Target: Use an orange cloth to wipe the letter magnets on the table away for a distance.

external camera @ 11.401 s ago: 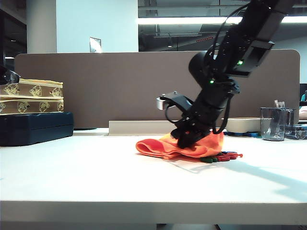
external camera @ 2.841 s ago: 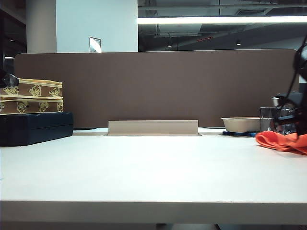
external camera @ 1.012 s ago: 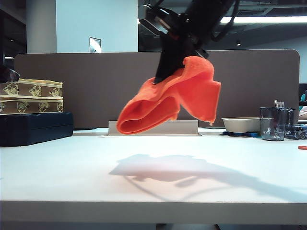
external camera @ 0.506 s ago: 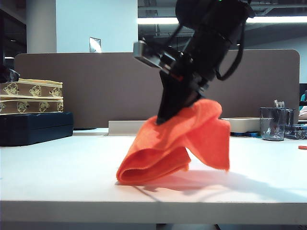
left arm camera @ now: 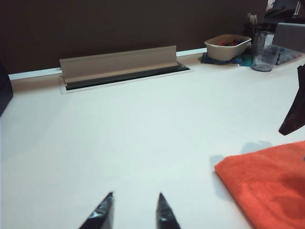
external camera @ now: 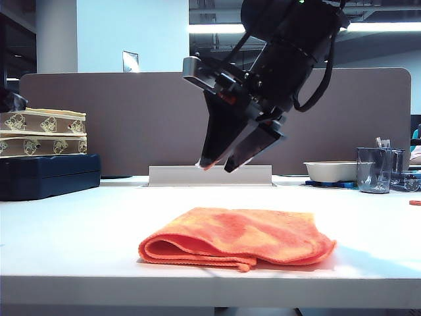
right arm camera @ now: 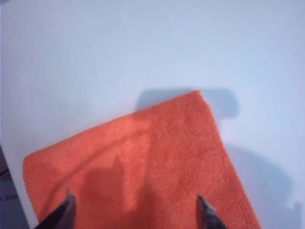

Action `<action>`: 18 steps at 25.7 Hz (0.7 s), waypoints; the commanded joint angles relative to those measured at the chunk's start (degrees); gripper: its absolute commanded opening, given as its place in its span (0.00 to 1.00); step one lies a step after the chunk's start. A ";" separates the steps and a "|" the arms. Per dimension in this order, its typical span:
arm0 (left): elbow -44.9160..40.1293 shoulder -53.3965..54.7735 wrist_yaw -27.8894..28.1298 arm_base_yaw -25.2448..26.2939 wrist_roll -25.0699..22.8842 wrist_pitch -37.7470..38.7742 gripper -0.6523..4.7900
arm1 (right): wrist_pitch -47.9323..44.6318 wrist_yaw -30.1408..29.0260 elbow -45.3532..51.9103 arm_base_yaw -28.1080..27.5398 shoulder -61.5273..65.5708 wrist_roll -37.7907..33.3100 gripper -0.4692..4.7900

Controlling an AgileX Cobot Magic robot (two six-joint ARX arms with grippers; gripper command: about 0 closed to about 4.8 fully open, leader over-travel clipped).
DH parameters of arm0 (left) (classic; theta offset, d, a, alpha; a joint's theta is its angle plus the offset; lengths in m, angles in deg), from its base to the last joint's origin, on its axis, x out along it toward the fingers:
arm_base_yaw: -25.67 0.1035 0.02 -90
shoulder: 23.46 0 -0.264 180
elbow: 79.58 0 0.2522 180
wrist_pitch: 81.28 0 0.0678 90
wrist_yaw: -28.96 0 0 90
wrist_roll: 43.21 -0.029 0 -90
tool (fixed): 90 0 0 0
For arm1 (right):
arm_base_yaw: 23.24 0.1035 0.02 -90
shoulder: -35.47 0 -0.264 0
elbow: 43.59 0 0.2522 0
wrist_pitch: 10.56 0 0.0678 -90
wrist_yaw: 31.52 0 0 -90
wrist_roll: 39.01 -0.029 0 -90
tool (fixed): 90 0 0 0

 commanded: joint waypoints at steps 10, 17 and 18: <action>6.91 -4.11 -0.83 0.00 0.17 1.22 0.32 | -6.25 8.11 -0.37 -1.51 -19.08 0.00 0.68; 11.32 -8.24 -1.42 0.00 -0.31 9.62 0.32 | -5.64 13.66 -0.35 -1.70 -30.14 0.02 0.68; 11.96 -9.09 -1.27 0.02 -0.35 10.99 0.32 | -5.62 14.19 -0.35 -1.70 -31.52 0.00 0.68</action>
